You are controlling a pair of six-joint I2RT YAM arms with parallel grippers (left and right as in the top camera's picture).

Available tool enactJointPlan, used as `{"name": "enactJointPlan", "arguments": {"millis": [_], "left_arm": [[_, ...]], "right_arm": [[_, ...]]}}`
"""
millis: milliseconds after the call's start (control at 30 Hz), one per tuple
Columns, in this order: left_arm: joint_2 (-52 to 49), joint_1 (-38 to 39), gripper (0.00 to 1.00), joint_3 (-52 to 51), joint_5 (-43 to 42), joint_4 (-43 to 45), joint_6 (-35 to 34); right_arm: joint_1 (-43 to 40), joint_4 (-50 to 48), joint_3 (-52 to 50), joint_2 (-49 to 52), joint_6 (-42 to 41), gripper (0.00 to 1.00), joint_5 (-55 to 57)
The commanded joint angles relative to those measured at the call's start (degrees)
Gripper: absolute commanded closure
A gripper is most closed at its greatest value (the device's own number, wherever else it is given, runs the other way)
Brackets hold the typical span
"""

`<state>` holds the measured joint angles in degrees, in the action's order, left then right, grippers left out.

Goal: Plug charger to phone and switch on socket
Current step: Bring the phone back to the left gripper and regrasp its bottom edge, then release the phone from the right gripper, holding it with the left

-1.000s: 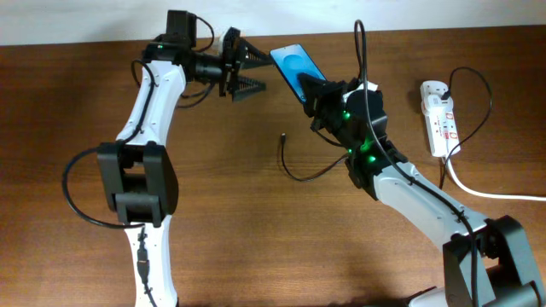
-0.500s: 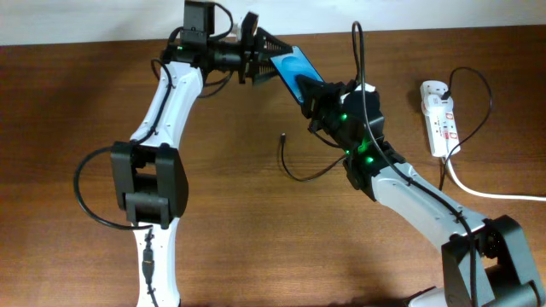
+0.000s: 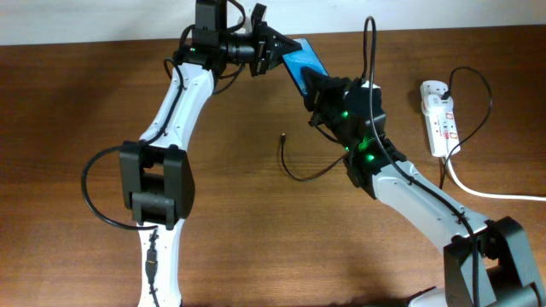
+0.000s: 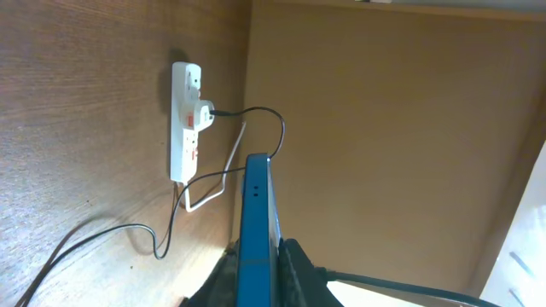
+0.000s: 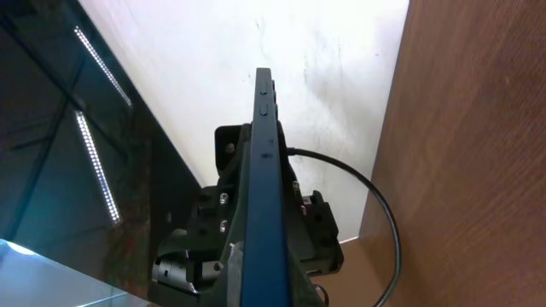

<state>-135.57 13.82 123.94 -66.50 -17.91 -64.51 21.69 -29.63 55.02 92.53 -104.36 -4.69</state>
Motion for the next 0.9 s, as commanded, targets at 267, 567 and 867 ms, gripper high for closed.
{"name": "enactJointPlan", "arguments": {"millis": [267,567,867], "left_arm": [[0.6,2.9,0.71,0.9,-5.0,0.8,0.5],[0.6,3.1,1.00,0.9,-4.4,0.7,-1.7],[0.6,2.1,1.00,0.9,-0.8,0.7,-2.1]], "right_arm": [[0.4,1.2,0.4,-0.2,-0.9,0.96,2.0],[0.4,2.4,0.4,-0.2,-0.9,0.96,2.2],[0.4,2.4,0.4,-0.2,-0.9,0.75,1.7]]}}
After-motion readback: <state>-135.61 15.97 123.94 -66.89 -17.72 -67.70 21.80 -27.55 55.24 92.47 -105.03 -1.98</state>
